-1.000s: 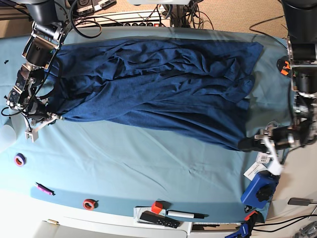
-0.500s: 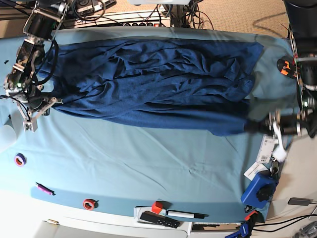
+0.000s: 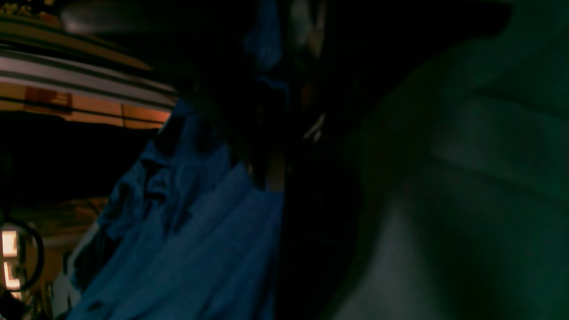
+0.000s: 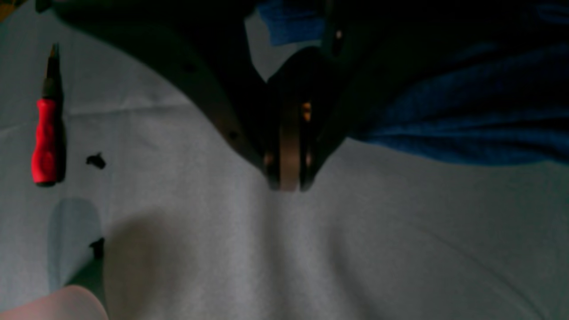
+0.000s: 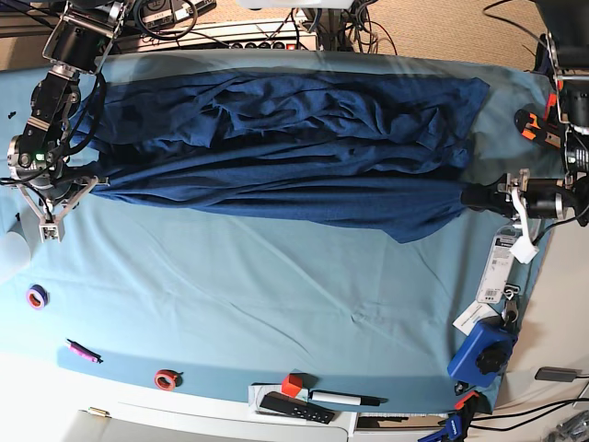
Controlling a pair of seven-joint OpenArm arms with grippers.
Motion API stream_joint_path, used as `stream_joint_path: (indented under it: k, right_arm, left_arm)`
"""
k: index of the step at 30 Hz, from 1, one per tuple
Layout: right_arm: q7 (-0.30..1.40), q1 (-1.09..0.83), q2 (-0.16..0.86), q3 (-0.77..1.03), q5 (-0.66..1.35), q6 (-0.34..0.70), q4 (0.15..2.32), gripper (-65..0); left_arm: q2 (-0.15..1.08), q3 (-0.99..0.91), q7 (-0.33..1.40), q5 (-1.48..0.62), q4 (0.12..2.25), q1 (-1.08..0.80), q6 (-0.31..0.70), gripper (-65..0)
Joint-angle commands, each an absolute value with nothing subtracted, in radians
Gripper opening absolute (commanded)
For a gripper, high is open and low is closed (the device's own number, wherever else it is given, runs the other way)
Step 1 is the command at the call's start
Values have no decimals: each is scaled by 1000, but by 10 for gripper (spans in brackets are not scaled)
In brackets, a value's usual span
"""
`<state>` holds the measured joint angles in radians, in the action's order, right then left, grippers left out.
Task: Layout the t-shirt on the table in an organized manner, then fold the t-shirt properly
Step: 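Pull the shirt edges apart with both grippers to stretch it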
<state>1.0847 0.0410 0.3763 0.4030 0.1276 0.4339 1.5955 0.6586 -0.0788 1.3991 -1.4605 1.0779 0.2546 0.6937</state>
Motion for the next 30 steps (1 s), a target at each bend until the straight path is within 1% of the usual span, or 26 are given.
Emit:
stream_joint_path:
  k: [1, 9, 17, 18, 20, 21, 22, 28, 30]
  right_arm:
    - [1070, 50, 397, 408, 119, 426, 1613, -650]
    - [1066, -14, 396, 408, 112, 405, 1612, -650]
    - [1065, -39, 396, 408, 116, 381, 1609, -650]
    - [1061, -38, 396, 408, 117, 381, 1609, -587]
    - [1039, -38, 396, 408, 120, 382, 1609, -414]
    - [1028, -38, 396, 408, 120, 382, 1609, -358]
    - [1018, -38, 397, 408, 119, 382, 1609, -339]
    - [932, -27, 397, 408, 119, 381, 1610, -339]
    - [928, -14, 397, 408, 119, 381, 1610, -339]
  left_arm:
    - [682, -86, 1396, -1484, 1103, 260, 698, -650]
    - [682, -86, 1396, -1484, 1184, 181, 690, -650]
    - [682, -86, 1396, -1484, 1187, 177, 698, -650]
    - [682, -86, 1396, -1484, 1187, 177, 698, -606]
    - [682, -86, 1396, -1484, 1187, 177, 698, -434]
    - [682, -86, 1396, -1484, 1187, 177, 698, -378]
    - [682, -86, 1396, -1484, 1187, 177, 698, -359]
    - [683, -86, 1396, -1484, 1187, 178, 698, -360]
    - [685, -86, 1396, -1484, 1187, 177, 698, -360]
